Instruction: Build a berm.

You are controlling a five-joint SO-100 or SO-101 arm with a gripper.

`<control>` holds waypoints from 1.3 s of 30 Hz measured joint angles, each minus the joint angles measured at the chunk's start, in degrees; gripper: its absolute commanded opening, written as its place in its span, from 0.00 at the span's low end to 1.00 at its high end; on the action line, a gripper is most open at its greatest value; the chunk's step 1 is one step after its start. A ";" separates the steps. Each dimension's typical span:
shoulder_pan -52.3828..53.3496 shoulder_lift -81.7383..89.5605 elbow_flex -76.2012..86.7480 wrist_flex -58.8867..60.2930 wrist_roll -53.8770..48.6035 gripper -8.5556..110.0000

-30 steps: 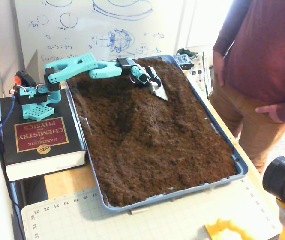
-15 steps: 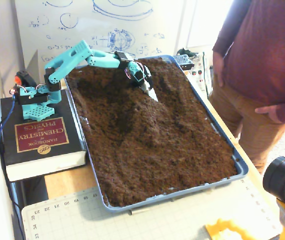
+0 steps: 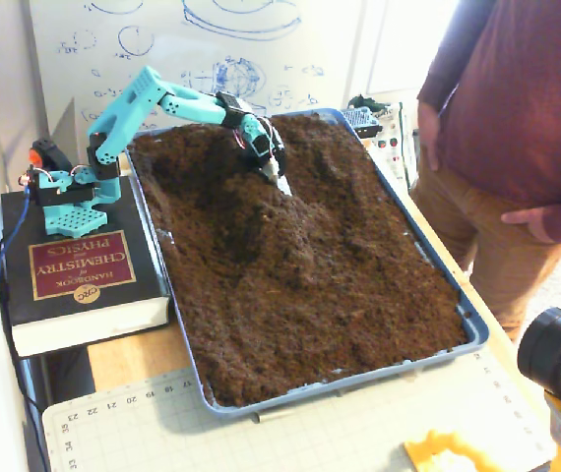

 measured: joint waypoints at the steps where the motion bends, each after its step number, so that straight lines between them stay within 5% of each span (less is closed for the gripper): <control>1: 0.00 0.88 0.62 0.00 0.00 0.07; 11: -0.26 7.47 1.58 0.88 0.00 0.07; 20: -0.44 7.38 -15.82 0.88 14.06 0.07; 31: -8.35 -25.66 -49.31 0.88 17.05 0.07; 39: -9.58 -33.66 -55.37 0.97 11.07 0.07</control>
